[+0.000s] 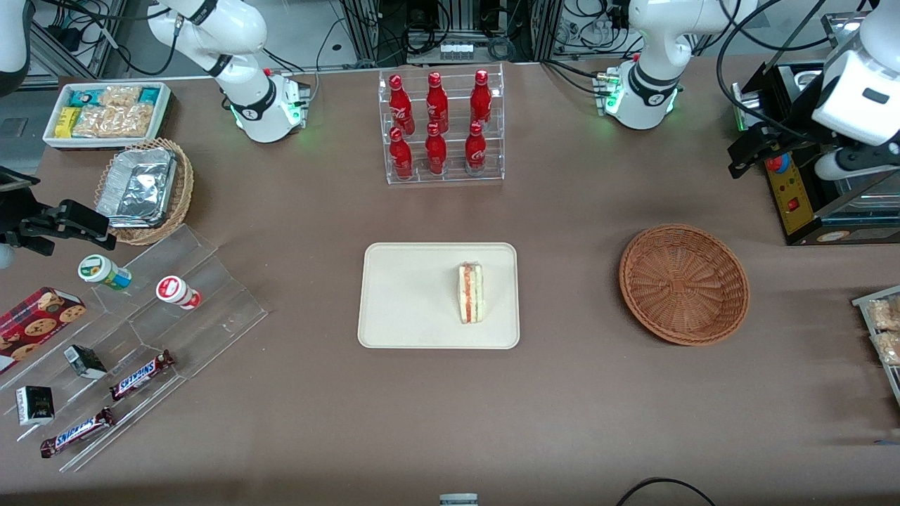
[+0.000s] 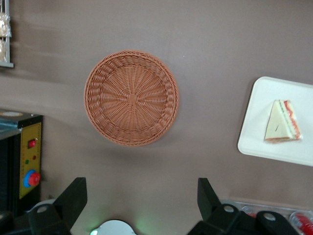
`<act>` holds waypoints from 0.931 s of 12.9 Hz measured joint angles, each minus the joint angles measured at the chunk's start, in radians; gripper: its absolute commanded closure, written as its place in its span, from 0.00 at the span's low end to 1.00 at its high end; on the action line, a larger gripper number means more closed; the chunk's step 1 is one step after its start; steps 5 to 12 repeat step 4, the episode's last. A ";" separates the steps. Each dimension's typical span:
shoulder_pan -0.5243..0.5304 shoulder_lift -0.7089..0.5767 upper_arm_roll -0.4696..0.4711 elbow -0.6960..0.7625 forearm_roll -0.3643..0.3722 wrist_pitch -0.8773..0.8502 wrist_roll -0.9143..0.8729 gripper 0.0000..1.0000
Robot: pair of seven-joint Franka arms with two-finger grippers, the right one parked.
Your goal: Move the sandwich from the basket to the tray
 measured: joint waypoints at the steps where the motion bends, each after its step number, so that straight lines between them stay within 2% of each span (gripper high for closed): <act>1: 0.018 0.004 -0.021 0.000 -0.001 0.000 0.016 0.00; 12: 0.013 0.007 -0.038 0.000 -0.002 0.000 0.027 0.00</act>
